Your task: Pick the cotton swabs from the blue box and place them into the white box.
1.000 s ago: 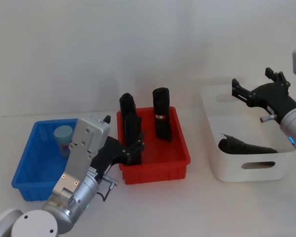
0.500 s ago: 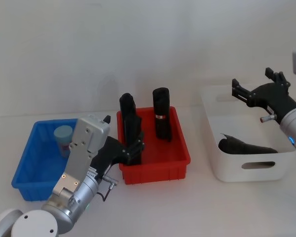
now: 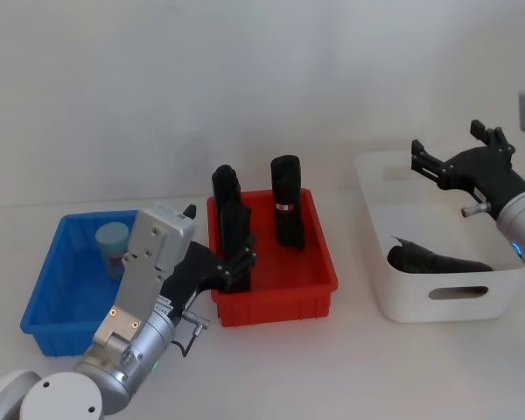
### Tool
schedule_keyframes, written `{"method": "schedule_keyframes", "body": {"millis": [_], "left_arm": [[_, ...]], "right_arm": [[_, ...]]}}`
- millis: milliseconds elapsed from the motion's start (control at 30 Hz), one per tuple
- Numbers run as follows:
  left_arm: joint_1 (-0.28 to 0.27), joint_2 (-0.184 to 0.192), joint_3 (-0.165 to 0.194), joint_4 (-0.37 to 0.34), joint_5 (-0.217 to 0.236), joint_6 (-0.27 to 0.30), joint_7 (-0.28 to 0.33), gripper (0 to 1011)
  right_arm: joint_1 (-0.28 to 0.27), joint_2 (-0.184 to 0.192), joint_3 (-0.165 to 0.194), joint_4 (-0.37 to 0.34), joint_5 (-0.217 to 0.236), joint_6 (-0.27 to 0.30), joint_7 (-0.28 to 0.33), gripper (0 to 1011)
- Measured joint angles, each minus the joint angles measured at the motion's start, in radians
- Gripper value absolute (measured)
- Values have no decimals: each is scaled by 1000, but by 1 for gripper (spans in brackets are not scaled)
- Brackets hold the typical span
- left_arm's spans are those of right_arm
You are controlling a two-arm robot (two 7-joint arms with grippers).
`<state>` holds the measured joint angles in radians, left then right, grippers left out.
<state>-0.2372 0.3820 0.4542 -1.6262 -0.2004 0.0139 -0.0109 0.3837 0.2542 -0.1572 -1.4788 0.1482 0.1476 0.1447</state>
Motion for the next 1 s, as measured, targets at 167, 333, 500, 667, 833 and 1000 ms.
{"method": "schedule_keyframes", "body": {"millis": [167, 333, 500, 667, 833, 1000], "left_arm": [[0, 0, 0, 0, 0, 0, 0, 1004], [0, 0, 0, 0, 0, 0, 0, 1004], [0, 0, 0, 0, 0, 0, 0, 1004], [0, 0, 0, 0, 0, 0, 0, 1004], [0, 0, 0, 0, 0, 0, 0, 1004], [0, 0, 0, 0, 0, 0, 0, 1004]], "right_arm": [[0, 0, 0, 0, 0, 0, 0, 1002], [0, 0, 0, 0, 0, 0, 0, 1001], [0, 0, 0, 0, 0, 0, 0, 1002], [0, 0, 0, 0, 0, 0, 0, 1002], [0, 0, 0, 0, 0, 0, 0, 1002], [0, 0, 0, 0, 0, 0, 0, 1001]]}}
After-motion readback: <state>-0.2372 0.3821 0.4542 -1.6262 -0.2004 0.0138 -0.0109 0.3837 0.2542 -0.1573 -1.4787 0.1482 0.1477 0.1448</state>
